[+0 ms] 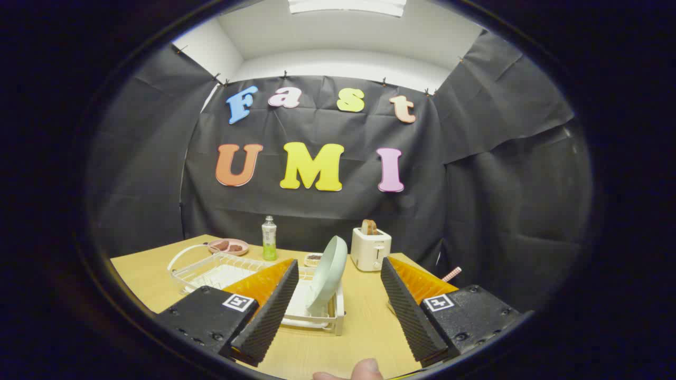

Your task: Take the plate from the dish rack, then take the spoon from the basket and place it into the plate.

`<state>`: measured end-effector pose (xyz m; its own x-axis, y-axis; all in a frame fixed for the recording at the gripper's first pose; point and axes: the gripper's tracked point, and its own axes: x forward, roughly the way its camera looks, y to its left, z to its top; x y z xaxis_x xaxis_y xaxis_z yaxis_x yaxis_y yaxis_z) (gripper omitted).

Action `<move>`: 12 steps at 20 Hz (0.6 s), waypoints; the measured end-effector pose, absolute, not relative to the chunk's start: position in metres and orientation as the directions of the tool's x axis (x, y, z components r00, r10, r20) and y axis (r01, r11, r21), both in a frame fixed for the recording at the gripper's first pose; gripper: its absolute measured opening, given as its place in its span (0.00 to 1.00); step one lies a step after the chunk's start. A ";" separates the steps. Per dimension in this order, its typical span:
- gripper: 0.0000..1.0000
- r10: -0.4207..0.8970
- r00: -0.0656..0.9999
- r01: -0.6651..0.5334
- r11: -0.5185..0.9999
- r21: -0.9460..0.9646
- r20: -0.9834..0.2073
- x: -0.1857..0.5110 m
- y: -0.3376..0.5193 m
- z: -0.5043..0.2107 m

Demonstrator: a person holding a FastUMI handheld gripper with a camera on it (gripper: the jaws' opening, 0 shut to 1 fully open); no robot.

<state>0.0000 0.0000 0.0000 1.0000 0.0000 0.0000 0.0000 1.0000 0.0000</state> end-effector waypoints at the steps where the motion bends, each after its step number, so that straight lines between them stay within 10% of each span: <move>1: 1.00 0.006 1.000 -0.006 1.000 -0.005 -0.002 -0.001 0.003 0.001; 12: 1.00 0.004 0.999 -0.005 1.000 -0.004 -0.033 0.002 0.002 0.000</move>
